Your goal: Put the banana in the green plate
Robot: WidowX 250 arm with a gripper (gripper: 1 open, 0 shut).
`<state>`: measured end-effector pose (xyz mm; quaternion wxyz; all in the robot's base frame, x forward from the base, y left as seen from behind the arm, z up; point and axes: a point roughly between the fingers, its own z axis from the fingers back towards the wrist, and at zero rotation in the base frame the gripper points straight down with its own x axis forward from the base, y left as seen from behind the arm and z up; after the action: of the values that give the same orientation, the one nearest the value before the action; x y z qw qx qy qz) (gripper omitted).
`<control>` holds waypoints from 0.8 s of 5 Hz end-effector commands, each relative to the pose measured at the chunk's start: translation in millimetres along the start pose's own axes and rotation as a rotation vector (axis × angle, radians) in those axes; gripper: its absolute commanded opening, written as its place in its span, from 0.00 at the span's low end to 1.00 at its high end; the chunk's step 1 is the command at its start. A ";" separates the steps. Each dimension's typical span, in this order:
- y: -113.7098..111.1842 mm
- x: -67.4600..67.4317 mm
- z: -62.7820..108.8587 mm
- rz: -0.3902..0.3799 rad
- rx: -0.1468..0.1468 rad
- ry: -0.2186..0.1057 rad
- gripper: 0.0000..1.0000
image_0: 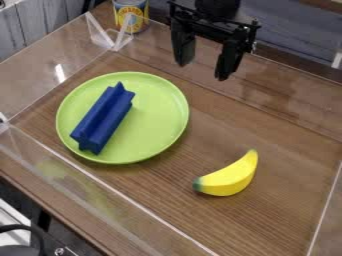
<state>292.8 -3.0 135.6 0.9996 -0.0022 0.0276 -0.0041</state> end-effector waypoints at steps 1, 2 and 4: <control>-7.7 -6.8 -6.0 -0.033 -0.003 0.010 1.00; -24.4 -21.2 -13.6 -0.096 -0.008 -0.001 1.00; -53.4 -38.9 -27.4 -0.213 -0.014 -0.047 1.00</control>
<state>249.3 -55.3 97.1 0.9936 -0.0100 0.0309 -0.1085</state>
